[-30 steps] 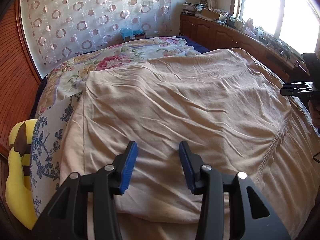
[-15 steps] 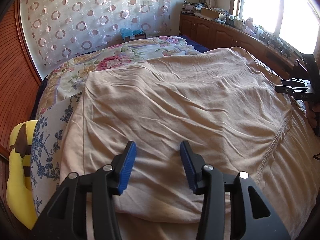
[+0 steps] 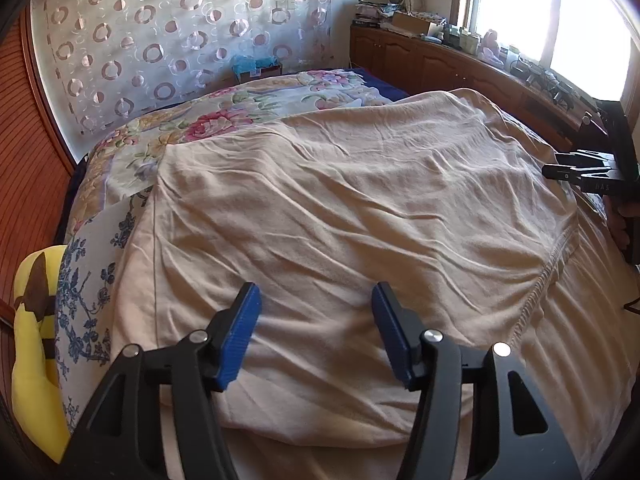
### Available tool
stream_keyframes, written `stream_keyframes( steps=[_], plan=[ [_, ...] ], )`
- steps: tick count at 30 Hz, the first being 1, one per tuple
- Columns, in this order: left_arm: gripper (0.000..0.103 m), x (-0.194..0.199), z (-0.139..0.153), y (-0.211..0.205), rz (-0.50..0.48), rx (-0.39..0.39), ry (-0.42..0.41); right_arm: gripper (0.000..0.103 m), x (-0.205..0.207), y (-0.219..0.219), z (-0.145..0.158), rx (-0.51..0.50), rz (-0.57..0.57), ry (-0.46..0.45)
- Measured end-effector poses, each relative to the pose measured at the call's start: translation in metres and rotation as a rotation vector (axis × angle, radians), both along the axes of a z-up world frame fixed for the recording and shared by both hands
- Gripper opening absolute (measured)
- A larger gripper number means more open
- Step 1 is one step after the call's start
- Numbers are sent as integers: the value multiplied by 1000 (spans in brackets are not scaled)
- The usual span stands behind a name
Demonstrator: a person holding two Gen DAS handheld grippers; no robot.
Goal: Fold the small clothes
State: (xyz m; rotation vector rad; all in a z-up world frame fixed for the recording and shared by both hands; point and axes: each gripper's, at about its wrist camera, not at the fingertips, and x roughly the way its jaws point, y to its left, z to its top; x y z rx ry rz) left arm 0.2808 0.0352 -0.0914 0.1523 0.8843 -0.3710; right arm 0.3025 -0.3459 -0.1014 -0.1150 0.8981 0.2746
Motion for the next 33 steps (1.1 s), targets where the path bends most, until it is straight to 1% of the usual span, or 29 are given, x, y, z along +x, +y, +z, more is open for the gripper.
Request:
stream_keyframes(
  steps=[4, 7, 12, 15, 18, 20, 24, 27, 31, 33],
  plan=[
    [59, 1, 0, 0, 2, 1, -1, 57, 0, 0, 0, 0, 0, 0],
    [59, -1, 0, -6, 4, 16, -7, 57, 0, 1, 0, -1, 0, 0],
    [59, -3, 1, -3, 15, 4, 5, 57, 0, 1, 0, 0, 0, 0],
    [59, -12, 7, 6, 50, 11, 30, 57, 0, 1, 0, 0, -1, 0],
    [59, -33, 19, 18, 82, 2, -12, 57, -1, 1, 0, -1, 0, 0],
    [59, -46, 25, 27, 120, 0, -25, 57, -1, 1, 0, -1, 0, 0],
    [59, -62, 23, 47, 193, -53, 6, 57, -1, 1, 0, -1, 0, -1],
    [59, -68, 17, 54, 213, -91, 27, 57, -1, 1, 0, -1, 0, 0],
    [59, -61, 9, 56, 217, -136, 64, 57, -1, 1, 0, -2, 0, -1],
    [59, -53, 5, 57, 238, -151, 89, 57, -1, 1, 0, -2, -1, -1]
  ],
)
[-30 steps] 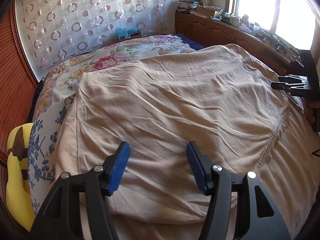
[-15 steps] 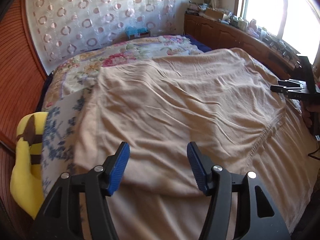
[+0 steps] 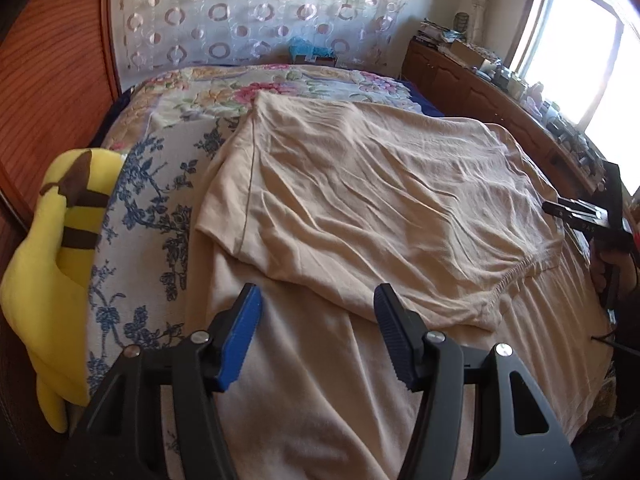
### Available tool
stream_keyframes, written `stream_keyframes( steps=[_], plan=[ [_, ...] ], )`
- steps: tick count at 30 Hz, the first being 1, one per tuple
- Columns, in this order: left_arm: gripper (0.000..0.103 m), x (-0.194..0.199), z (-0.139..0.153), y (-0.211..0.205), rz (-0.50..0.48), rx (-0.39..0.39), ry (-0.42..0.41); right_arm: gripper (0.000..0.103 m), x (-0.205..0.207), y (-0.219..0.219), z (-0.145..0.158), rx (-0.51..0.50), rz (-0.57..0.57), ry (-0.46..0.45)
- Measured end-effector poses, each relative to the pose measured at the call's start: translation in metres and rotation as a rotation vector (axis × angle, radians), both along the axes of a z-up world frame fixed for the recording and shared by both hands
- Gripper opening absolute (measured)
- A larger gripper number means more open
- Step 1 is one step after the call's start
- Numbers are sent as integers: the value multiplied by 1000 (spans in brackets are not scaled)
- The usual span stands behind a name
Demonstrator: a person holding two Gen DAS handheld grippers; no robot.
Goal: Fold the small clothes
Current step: 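Grasp the shirt edge with both tools and lift it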
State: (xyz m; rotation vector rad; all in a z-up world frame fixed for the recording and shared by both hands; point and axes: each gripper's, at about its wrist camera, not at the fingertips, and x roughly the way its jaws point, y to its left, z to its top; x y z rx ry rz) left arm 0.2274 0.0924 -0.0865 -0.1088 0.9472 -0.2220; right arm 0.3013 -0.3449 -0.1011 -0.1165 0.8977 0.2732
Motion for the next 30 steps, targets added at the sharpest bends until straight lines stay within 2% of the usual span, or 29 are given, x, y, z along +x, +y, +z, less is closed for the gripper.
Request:
stream_keyframes(
  steps=[9, 13, 16, 19, 21, 22, 25, 28, 30],
  plan=[
    [59, 32, -2, 12, 34, -18, -15, 57, 0, 0, 0, 0, 0, 0],
    [53, 42, -3, 25, 77, -77, -17, 57, 0, 0, 0, -1, 0, 0],
    [42, 41, -4, 18, 63, -27, -25, 57, 0, 0, 0, -1, 0, 0],
    [17, 38, -4, 13, 51, 0, -41, 57, 0, 0, 0, 0, 0, 0],
    [8, 36, -4, 12, 32, -11, -47, 57, -1, 1, 0, -1, -1, -1],
    [6, 35, -2, 10, 23, -3, -54, 55, -1, 1, 1, -3, -1, -3],
    [4, 27, 9, 4, 0, 4, -102, 30, -3, 1, 2, -12, 6, -18],
    [2, 20, 20, -3, -14, 21, -138, 10, -8, 6, 5, -58, 27, -52],
    [2, 15, 29, -5, -20, 24, -161, 5, -13, 8, 10, -56, 45, -68]
  ],
)
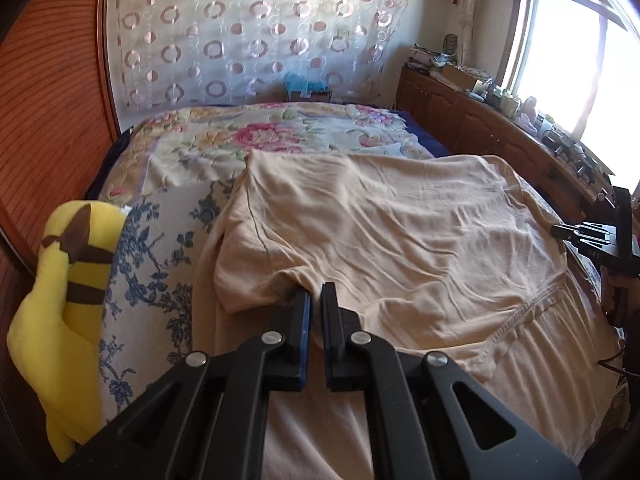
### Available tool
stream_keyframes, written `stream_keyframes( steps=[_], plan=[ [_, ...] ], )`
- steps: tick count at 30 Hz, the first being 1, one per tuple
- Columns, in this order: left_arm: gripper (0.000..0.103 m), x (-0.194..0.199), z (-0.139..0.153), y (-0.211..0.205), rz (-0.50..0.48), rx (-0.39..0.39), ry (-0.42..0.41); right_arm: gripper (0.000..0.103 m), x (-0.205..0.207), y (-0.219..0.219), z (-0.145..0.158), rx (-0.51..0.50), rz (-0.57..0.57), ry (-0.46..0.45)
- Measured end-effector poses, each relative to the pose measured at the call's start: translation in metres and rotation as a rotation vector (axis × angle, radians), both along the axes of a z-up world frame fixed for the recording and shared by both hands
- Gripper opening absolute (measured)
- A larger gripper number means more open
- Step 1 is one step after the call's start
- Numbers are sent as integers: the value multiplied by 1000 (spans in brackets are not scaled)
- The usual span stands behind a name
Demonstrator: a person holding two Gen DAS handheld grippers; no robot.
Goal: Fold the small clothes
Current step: 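Grasp the shirt edge with both tools and lift it, then fold the lifted shirt over onto itself and open both tools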
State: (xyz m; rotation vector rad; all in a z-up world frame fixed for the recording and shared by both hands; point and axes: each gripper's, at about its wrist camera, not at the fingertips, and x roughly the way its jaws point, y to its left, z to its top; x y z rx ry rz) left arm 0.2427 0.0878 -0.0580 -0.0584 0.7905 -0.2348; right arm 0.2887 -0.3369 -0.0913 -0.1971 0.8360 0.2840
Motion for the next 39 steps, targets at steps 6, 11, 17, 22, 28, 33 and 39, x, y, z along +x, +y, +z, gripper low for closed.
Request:
stream_keyframes(
  steps=[6, 11, 17, 22, 28, 33, 39],
  plan=[
    [0, -6, 12, 1, -1, -7, -41, 1, -10, 0, 23, 67, 56, -38],
    [0, -19, 24, 0, 5, -24, -84, 0, -21, -1, 40, 103, 65, -75],
    [0, -42, 38, 2, 15, -41, -124, 0, -42, -2, 61, 129, 79, -114],
    [0, -69, 48, 3, 21, -50, -160, 0, -68, -5, 78, 122, 86, -153],
    [0, -113, 64, 9, 33, -63, -214, 0, -109, -14, 101, 117, 87, -203],
    [0, -151, 74, 19, 51, -72, -244, 0, -143, -22, 118, 120, 83, -238],
    [0, -190, 64, 35, 83, -111, -192, 0, -196, -40, 131, 128, 80, -241]
  ],
)
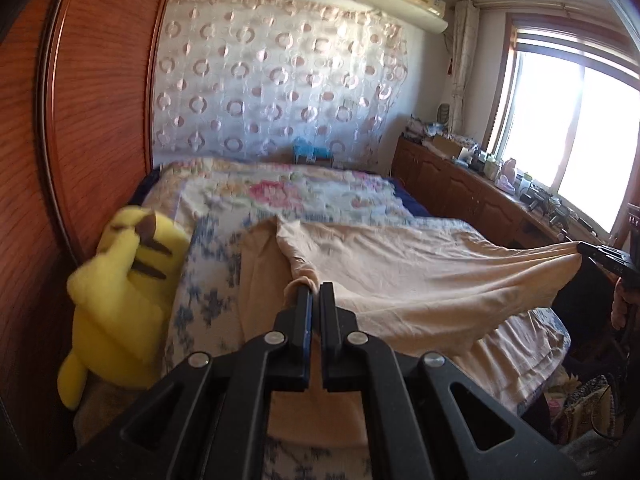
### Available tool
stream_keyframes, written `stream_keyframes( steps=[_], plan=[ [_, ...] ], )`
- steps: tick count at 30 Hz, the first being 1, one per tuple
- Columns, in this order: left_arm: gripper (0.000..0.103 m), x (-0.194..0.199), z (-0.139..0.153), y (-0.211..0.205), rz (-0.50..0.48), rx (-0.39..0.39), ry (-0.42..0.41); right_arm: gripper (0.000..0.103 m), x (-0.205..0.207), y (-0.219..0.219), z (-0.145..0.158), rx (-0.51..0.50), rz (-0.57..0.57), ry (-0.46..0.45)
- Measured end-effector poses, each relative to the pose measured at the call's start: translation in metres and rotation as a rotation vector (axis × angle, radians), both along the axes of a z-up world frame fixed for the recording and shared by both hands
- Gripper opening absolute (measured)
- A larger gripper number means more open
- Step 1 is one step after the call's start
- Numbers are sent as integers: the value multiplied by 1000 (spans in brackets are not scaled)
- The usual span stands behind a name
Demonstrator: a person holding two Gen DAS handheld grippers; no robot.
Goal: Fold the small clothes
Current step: 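Fold the lifted shirt over onto itself and open both tools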
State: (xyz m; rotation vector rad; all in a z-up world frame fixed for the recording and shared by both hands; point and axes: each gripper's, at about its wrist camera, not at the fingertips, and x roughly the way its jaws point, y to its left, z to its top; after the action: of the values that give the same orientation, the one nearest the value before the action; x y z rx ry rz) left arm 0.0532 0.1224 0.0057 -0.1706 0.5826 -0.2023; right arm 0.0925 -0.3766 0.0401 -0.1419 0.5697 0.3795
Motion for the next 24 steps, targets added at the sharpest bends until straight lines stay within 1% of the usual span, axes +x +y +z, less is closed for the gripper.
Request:
stream_keyframes(
  steps=[1, 2, 6, 8, 10, 11, 12, 13, 14, 15, 16, 17, 18, 21, 23, 24],
  plan=[
    [0, -1, -12, 1, -9, -3, 41, 0, -4, -1, -5, -11, 1, 18],
    [3, -1, -22, 1, -11, 6, 68, 0, -7, 0, -11, -24, 0, 32],
    [6, 2, -63, -1, 14, 28, 166, 0, -6, -1, -52, -57, -8, 127],
    [9, 0, -71, -3, 16, 31, 186, 0, -1, -3, -73, -53, -19, 178],
    [13, -1, -75, -4, 16, 39, 189, 1, 5, -5, -87, -69, -50, 204],
    [16, -2, -76, -4, 20, 43, 193, 6, 6, -7, -92, -80, -60, 208],
    [17, -2, -76, -4, 21, 45, 196, 10, 7, -8, -96, -88, -71, 211],
    [19, -3, -76, -3, 21, 49, 193, 20, 8, -10, -98, -87, -75, 214],
    [21, -3, -76, -3, 26, 60, 190, 28, 7, -12, -99, -82, -76, 213],
    [23, -5, -75, -3, 31, 72, 190, 32, 8, -15, -99, -74, -77, 208],
    [25, -5, -74, -3, 43, 92, 190, 39, 9, -16, -101, -69, -84, 201],
    [25, -6, -73, -2, 58, 108, 190, 41, 6, -17, -103, -67, -88, 197],
    [25, -8, -72, -2, 70, 117, 190, 42, 7, -17, -105, -60, -88, 194],
    [27, -11, -69, 2, 74, 108, 184, 47, 8, -8, -107, -39, -66, 190],
    [28, -6, -74, 5, 74, 112, 201, 54, 9, 1, -109, -36, -47, 181],
    [28, -4, -77, 7, 72, 109, 215, 54, 9, 8, -110, -35, -33, 178]
  ],
)
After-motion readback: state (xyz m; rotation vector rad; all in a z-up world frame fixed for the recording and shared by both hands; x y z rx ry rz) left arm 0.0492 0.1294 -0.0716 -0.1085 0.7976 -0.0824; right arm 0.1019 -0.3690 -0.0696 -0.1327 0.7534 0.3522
